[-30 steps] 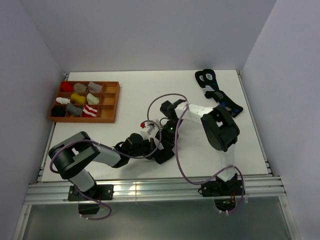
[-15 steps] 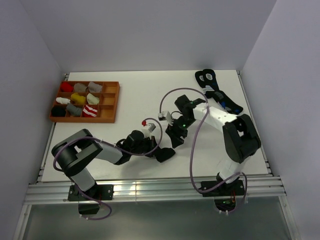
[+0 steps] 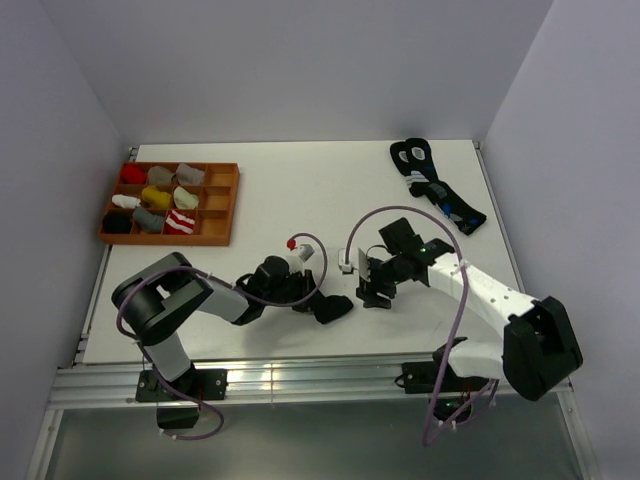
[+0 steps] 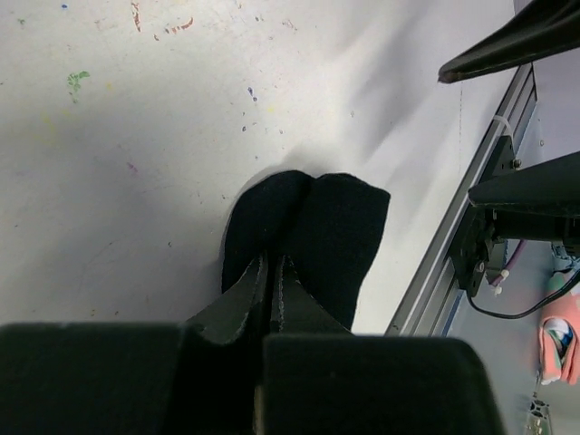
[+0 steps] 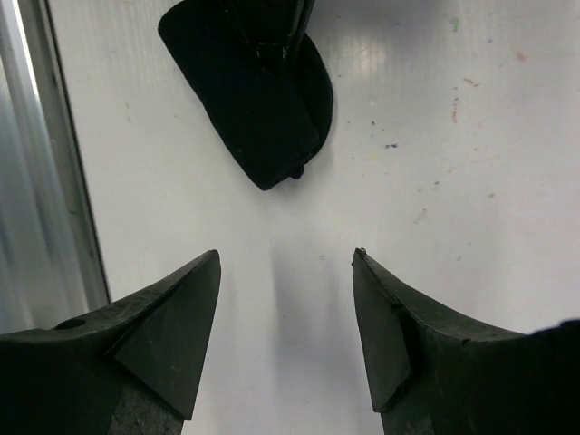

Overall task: Roll the socks
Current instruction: Roll the sock at the center of the board.

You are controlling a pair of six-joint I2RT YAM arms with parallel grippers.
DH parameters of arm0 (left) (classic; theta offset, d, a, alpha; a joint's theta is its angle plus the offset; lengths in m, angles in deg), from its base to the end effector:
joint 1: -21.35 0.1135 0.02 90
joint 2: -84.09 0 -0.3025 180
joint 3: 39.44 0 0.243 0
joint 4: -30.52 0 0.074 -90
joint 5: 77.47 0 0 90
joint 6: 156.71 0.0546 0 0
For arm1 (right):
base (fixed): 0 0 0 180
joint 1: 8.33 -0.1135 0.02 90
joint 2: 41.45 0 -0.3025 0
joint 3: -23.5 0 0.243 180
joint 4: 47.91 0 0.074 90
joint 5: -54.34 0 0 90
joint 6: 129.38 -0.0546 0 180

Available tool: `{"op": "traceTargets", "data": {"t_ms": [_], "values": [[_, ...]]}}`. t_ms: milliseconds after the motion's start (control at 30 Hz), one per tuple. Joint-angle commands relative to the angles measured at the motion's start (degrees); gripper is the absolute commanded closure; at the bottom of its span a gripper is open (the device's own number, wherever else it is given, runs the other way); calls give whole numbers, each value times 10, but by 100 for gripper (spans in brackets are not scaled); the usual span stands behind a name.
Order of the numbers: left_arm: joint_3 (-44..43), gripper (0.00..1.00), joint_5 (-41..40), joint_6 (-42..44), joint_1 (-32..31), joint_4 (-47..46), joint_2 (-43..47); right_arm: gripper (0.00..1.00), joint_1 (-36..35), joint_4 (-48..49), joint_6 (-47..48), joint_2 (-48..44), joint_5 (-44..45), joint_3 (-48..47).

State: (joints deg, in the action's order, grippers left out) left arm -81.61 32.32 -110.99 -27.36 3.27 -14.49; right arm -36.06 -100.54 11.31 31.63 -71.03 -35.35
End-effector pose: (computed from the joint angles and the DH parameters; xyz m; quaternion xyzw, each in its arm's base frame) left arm 0.1900 -0.2444 0.1491 0.1198 0.8455 -0.4638 0.2359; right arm 0.1748 0.1276 0.2342 -0.6373 0.6847 0.2536 0.2465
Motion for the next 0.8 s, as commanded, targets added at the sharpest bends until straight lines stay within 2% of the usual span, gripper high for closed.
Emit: {"op": "traceTargets", "data": {"t_ms": [0,100,367,767], "values": [[11,100,-3,21,3,100,-35,33,-22,76,39,-48,37,24],[6,100,8,22,5,99,-42,31,-46,109,46,-72,63,49],[-1,100,30,24,17,113,-52,30,-168,174,61,-82,153,104],[-6,100,60,30,30,117,-70,33,-234,216,57,-40,187,106]]}}
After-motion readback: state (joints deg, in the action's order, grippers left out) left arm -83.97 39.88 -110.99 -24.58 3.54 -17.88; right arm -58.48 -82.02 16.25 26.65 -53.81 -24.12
